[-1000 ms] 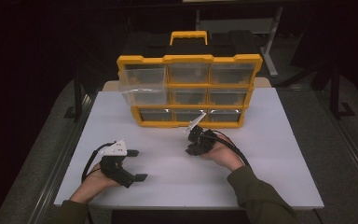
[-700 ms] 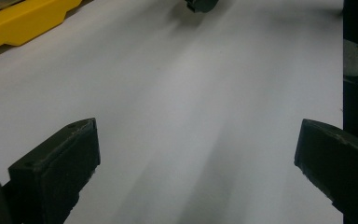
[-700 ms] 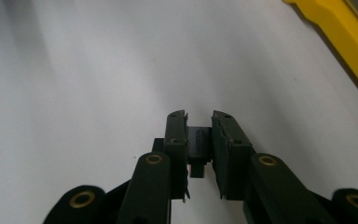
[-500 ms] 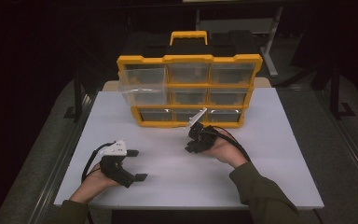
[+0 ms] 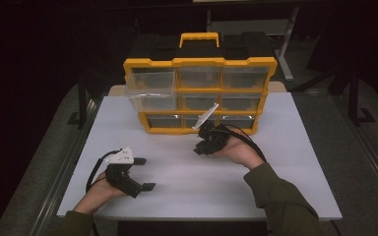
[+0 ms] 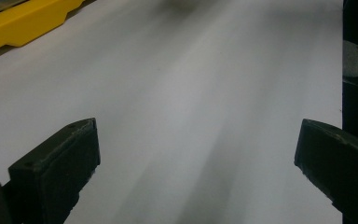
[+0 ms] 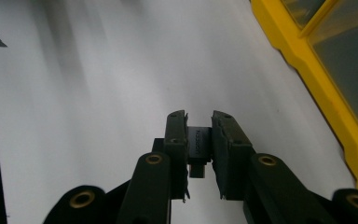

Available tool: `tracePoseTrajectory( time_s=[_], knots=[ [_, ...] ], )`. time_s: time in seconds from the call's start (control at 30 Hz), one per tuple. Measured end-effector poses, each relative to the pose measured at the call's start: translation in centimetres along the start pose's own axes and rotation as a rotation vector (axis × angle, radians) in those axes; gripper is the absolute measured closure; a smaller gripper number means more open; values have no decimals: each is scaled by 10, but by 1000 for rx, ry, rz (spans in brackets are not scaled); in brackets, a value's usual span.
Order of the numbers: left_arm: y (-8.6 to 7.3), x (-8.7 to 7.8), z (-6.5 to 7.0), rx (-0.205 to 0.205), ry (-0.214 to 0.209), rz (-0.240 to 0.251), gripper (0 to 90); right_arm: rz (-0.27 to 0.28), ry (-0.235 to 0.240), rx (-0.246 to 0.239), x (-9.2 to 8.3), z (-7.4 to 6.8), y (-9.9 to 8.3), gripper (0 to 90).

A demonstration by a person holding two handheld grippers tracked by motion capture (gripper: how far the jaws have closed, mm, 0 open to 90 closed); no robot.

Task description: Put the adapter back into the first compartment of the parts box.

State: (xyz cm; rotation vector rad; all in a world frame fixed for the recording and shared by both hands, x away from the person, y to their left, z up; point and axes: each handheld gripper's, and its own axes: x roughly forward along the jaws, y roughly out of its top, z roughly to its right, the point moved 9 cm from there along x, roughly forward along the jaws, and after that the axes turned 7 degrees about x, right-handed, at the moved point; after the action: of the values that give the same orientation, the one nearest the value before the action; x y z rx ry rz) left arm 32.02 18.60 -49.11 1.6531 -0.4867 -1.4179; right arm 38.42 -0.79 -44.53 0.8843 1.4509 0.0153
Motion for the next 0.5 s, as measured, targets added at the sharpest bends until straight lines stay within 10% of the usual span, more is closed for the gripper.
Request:
tracePoseTrajectory(
  time_s=[0.5],
  knots=[
    [1,0,1,0,-2,2,0,19,43,-14,-22,-3,19,755]
  ],
)
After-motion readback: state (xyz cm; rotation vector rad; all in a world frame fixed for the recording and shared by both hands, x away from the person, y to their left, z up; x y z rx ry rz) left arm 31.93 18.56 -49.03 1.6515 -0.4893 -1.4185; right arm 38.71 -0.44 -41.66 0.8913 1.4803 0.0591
